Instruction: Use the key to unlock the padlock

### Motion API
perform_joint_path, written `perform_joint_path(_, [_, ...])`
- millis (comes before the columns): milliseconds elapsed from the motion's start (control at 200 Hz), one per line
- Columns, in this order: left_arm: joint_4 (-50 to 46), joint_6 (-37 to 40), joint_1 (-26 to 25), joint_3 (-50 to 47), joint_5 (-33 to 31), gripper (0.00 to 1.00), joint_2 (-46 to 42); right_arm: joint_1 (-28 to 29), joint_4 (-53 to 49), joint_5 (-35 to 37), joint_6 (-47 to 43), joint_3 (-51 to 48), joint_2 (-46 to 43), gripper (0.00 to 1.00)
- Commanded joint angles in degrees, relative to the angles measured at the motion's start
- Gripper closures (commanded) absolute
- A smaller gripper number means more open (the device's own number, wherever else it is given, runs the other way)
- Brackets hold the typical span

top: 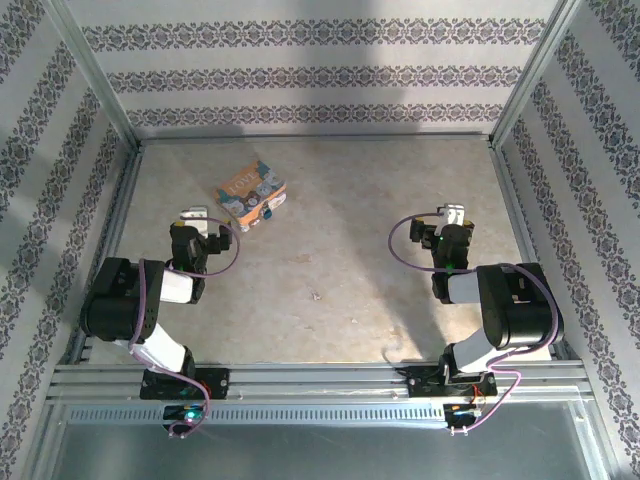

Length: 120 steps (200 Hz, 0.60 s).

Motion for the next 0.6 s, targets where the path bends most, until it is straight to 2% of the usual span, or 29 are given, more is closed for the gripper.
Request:
perform_joint_path(0, [-0.7,0.25,0.27,0.72,1.03,0.01,-0.47,0.7,1.49,0.79,0.32,-0.35,-0.62,0.02])
perform_joint_path(595, [-0.16,-0.2,0.23,0.41,-0.01,0.01,-0.47,0.7,1.49,0.79,0.31,-0.37,-0.58,0.02])
